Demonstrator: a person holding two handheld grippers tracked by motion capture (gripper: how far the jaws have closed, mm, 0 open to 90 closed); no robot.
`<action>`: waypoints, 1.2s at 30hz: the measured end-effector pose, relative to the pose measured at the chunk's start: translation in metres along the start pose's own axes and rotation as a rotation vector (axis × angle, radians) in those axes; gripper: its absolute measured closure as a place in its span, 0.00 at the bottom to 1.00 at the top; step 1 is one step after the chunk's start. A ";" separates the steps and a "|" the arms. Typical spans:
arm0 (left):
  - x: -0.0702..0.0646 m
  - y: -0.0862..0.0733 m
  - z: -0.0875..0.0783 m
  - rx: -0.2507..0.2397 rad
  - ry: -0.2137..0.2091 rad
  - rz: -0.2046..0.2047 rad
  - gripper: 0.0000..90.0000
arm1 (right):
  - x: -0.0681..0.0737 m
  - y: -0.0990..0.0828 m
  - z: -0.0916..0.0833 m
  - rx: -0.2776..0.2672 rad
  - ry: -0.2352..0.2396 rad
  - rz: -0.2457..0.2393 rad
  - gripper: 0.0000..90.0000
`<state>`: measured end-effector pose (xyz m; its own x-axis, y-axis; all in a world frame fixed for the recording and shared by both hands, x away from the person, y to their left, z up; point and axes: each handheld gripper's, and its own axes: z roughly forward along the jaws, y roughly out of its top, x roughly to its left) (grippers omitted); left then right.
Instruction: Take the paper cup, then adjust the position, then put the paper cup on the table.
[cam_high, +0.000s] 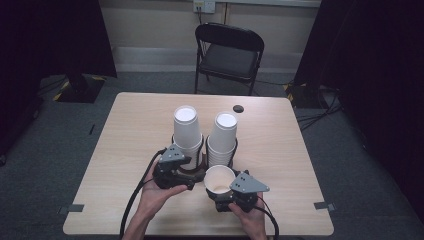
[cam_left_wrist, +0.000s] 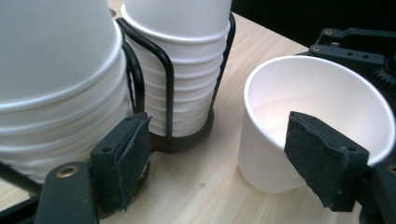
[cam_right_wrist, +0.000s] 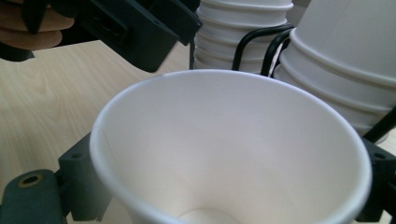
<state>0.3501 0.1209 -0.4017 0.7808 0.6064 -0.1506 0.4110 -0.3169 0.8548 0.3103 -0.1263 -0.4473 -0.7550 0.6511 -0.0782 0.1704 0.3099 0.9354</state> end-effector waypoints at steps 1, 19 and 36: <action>0.001 -0.001 -0.002 -0.012 0.001 -0.002 0.25 | -0.001 0.000 0.000 -0.006 -0.001 0.004 0.12; 0.008 -0.041 -0.007 -0.060 0.049 -0.001 0.18 | -0.026 -0.002 -0.016 -0.021 -0.043 0.104 0.12; 0.025 -0.086 -0.009 -0.179 0.189 -0.052 0.17 | -0.056 -0.005 -0.027 -0.040 -0.129 0.184 0.12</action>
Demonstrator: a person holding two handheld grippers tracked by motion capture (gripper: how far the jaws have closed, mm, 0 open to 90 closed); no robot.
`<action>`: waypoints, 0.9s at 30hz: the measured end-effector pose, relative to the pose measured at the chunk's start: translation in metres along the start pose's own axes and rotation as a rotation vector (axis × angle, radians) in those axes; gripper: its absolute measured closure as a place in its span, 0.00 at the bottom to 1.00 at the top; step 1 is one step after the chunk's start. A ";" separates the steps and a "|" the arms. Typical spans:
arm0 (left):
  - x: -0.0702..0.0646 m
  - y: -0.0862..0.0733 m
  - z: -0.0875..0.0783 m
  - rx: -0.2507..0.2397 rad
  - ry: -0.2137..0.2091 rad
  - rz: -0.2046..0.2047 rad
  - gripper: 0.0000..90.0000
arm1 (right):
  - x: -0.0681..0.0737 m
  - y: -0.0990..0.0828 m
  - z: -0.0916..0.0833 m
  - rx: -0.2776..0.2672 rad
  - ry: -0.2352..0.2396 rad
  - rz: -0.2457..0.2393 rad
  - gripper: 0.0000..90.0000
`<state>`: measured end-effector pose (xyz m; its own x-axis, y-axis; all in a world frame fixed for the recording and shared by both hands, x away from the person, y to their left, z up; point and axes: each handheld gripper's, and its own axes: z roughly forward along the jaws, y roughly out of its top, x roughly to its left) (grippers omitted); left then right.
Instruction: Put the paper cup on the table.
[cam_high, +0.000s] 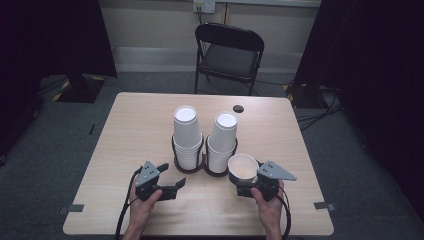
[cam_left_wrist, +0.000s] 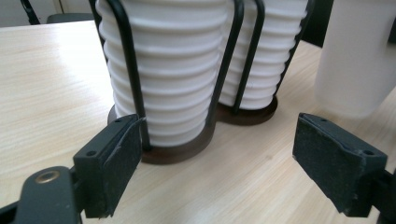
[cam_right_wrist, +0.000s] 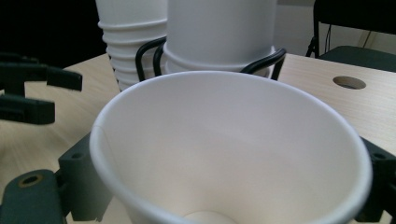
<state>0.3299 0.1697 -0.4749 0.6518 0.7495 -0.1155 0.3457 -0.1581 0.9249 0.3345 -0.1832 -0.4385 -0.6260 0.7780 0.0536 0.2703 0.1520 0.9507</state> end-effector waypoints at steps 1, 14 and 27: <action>-0.001 -0.003 0.001 0.003 0.005 -0.005 0.17 | -0.002 0.000 0.000 -0.006 -0.002 0.008 0.12; -0.009 -0.023 0.001 -0.083 0.130 0.007 0.17 | -0.023 0.007 0.002 -0.027 -0.071 0.042 0.11; -0.019 -0.031 -0.009 -0.227 0.227 0.040 0.17 | -0.048 0.015 0.015 -0.026 -0.130 0.078 0.11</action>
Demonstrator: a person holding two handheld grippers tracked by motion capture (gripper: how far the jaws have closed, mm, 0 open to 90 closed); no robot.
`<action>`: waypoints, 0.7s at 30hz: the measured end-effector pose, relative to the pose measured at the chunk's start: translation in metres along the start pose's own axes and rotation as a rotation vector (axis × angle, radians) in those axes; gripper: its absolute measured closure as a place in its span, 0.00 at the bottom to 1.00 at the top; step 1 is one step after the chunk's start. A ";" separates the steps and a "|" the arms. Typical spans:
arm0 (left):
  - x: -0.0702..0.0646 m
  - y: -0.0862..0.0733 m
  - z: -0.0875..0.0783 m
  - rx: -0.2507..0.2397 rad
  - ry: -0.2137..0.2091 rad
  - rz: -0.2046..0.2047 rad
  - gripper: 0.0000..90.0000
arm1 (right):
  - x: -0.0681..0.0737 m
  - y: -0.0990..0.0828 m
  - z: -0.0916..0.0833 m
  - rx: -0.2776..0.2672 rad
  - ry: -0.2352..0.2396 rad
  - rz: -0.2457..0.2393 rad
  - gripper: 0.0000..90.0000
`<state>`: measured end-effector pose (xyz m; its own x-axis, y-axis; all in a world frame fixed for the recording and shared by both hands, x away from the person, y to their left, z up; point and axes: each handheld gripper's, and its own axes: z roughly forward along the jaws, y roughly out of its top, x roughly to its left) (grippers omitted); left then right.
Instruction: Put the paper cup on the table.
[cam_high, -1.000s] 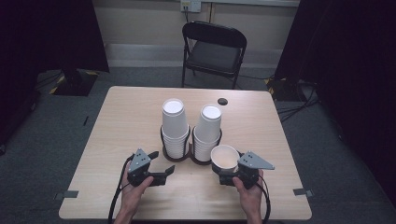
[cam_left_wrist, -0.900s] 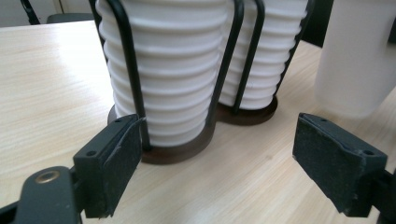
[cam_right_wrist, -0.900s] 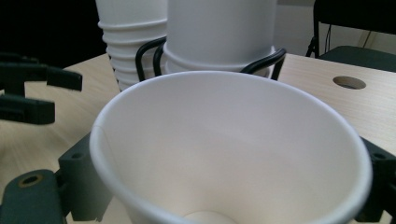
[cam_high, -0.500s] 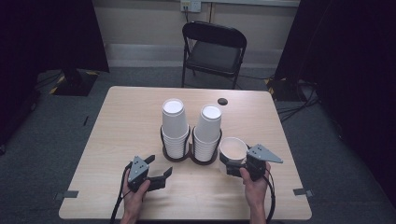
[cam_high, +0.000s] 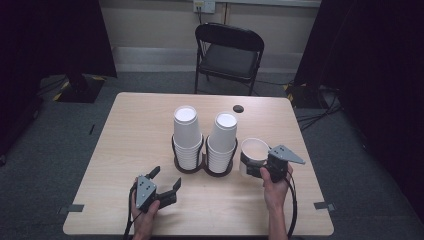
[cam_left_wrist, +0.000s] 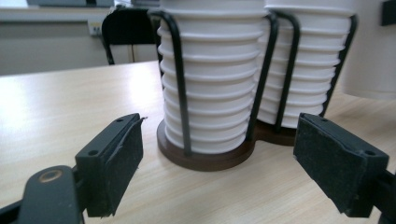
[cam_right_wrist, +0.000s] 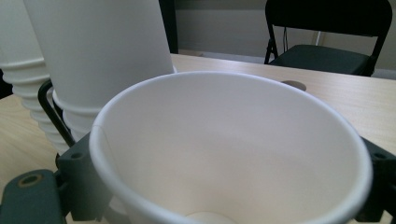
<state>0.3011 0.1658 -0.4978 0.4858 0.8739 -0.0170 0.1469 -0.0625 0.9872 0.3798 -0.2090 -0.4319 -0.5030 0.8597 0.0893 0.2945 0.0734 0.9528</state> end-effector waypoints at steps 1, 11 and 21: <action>0.001 0.000 0.000 0.001 0.006 0.003 0.17 | -0.001 0.002 0.001 -0.003 0.001 -0.003 0.11; 0.000 -0.001 -0.002 -0.022 -0.002 0.001 0.18 | -0.018 0.020 0.015 -0.016 -0.024 0.010 0.11; 0.000 -0.002 -0.003 -0.036 0.003 0.001 0.18 | -0.034 0.013 0.035 -0.004 -0.095 -0.012 0.11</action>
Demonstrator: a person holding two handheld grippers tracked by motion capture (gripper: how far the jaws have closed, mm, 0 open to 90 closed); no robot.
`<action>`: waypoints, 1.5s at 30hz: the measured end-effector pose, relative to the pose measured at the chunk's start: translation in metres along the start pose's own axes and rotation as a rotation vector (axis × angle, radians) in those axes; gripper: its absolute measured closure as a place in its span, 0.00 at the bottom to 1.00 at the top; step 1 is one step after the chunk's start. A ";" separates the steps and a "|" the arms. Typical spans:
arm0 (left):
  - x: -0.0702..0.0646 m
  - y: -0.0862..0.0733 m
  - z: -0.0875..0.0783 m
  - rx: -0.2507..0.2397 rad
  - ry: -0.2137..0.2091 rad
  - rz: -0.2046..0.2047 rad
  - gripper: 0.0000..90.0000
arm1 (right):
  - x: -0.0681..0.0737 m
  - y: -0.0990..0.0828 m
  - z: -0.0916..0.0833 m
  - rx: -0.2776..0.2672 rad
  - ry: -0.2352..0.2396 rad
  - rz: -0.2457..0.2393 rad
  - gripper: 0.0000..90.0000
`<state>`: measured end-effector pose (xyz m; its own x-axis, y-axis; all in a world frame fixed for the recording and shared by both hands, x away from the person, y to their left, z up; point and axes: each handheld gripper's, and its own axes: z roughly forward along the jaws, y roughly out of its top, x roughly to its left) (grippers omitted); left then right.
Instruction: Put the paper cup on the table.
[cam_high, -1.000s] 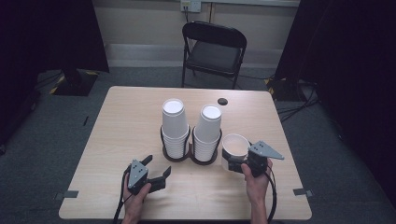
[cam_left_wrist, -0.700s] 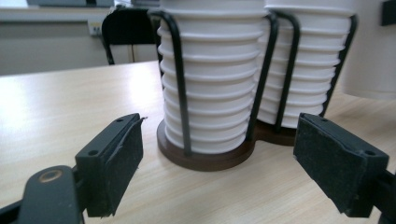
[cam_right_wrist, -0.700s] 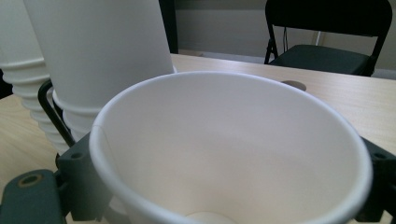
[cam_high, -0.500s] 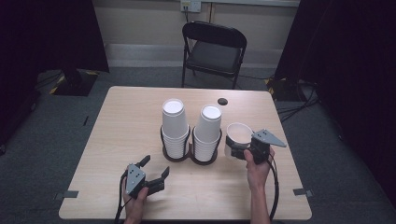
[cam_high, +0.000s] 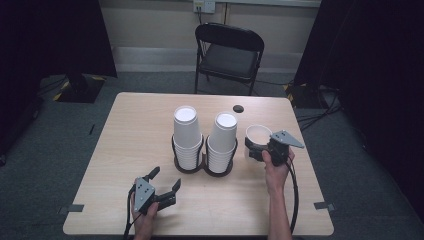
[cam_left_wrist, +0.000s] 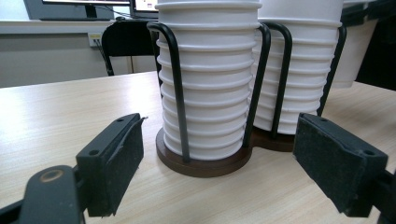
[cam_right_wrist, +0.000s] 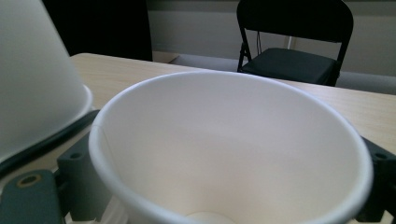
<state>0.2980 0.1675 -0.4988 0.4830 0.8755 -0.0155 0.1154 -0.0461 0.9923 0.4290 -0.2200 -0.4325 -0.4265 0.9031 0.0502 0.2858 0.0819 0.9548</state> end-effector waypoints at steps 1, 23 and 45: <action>0.000 0.000 0.000 0.000 -0.002 -0.002 0.18 | -0.002 -0.001 0.002 0.005 -0.006 0.009 0.11; 0.003 0.000 0.000 -0.006 0.013 -0.036 0.18 | -0.012 -0.025 0.025 0.058 -0.038 0.017 0.11; 0.002 0.000 0.000 -0.001 0.020 -0.033 0.18 | -0.013 -0.049 0.017 0.184 -0.078 0.030 0.15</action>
<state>0.2989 0.1690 -0.4989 0.4618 0.8858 -0.0454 0.1301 -0.0171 0.9914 0.4351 -0.2290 -0.4854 -0.3495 0.9357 0.0478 0.4523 0.1238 0.8832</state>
